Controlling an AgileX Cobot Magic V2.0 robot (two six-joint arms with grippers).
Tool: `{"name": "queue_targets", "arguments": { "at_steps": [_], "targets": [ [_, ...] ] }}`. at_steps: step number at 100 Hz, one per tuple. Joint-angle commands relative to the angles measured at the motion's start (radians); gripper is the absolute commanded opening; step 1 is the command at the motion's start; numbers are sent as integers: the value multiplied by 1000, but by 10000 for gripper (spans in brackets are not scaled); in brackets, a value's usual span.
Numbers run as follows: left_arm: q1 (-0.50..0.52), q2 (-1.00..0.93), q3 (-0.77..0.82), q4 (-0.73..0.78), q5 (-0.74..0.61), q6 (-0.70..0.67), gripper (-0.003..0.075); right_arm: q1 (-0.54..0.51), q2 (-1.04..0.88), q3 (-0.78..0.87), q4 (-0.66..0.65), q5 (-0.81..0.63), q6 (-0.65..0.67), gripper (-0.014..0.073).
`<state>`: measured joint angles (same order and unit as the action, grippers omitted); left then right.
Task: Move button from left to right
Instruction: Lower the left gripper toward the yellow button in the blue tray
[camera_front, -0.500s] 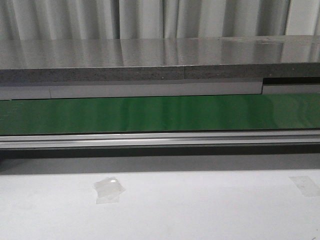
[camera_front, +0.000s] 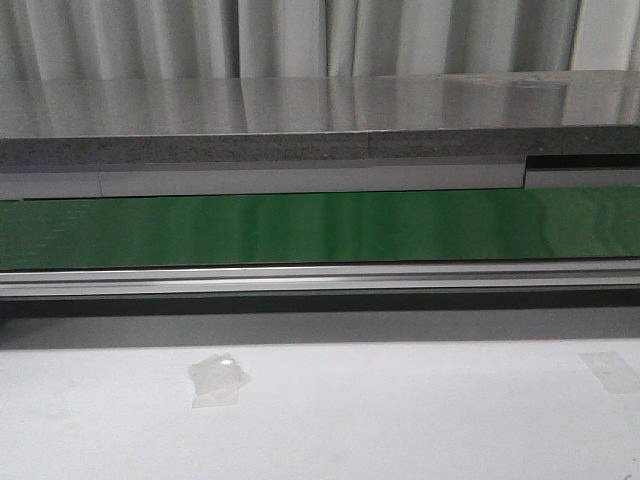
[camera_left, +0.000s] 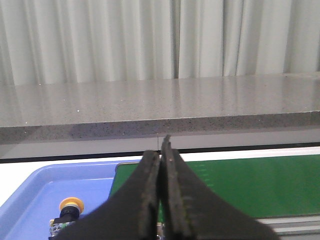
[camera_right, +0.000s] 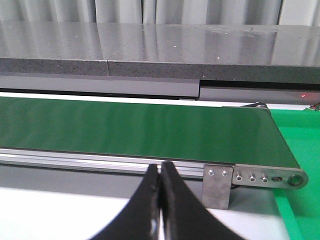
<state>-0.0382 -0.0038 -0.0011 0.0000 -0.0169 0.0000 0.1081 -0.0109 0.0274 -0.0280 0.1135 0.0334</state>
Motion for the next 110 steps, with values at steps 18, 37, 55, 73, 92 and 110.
{"name": "queue_targets", "arguments": {
  "at_steps": [18, 37, 55, 73, 92, 110],
  "targets": [
    [-9, -14, -42, -25, -50, -7, -20, 0, -19, -16, 1, -75, -10, -68],
    [-9, 110, -236, -25, 162, -7, -20, 0, -19, -16, 1, -75, -10, -68],
    [-9, 333, -482, -23, 401, -7, -20, 0, -19, -16, 1, -75, -10, -68],
    [-9, 587, -740, -18, 669, -7, -20, 0, -19, -16, 1, -75, -10, -68],
    [-9, 801, -925, -17, 854, -7, -20, 0, -19, -16, 1, -75, -10, -68],
    [-9, 910, -962, -17, 874, -7, -20, 0, -19, -16, 1, -75, -10, -68]
  ]
}}
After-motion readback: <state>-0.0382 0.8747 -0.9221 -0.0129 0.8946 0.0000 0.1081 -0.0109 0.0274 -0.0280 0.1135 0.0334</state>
